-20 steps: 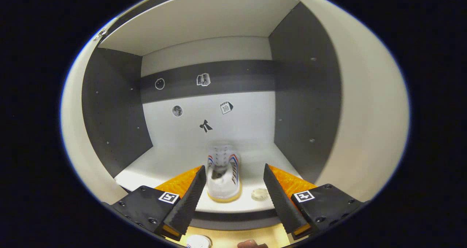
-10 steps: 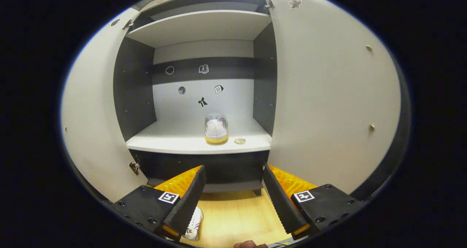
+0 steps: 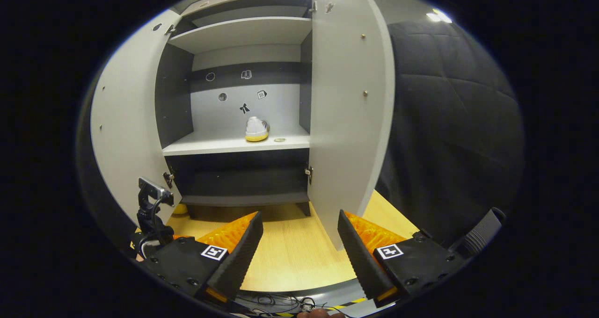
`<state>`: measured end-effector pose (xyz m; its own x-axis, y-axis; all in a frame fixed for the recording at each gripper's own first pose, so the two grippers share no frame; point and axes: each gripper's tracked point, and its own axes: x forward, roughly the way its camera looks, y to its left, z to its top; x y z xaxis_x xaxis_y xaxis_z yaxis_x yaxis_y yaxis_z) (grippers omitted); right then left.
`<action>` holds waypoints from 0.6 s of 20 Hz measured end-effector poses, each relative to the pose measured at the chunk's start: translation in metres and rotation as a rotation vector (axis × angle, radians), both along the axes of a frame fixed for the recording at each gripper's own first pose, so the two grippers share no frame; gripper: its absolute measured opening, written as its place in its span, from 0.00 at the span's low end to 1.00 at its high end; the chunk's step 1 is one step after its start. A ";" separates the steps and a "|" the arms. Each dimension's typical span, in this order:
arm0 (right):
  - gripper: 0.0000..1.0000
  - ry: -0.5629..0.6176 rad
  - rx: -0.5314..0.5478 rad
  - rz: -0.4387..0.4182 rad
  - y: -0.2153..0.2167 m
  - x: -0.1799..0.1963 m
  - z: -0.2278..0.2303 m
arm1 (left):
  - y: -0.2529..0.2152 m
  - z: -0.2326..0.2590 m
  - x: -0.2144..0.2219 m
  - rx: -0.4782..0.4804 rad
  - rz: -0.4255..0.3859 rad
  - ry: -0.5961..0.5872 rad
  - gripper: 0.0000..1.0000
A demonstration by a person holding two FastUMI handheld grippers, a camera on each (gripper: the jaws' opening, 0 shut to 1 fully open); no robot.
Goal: Grab one shoe with the right hand and put it into the shoe cabinet, grab the other shoe with the left hand and put it into the shoe cabinet; then close the right door with the right hand and the left door with the left hand.
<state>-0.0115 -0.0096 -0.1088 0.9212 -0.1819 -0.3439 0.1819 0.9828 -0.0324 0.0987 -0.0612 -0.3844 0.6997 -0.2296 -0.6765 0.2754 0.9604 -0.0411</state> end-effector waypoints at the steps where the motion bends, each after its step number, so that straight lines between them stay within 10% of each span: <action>1: 1.00 0.000 0.006 0.001 -0.007 -0.005 -0.003 | 0.005 -0.012 0.000 0.011 0.015 0.031 0.94; 12: 0.96 0.003 0.066 -0.276 -0.129 -0.067 -0.018 | 0.014 -0.086 -0.007 0.006 0.144 0.259 0.92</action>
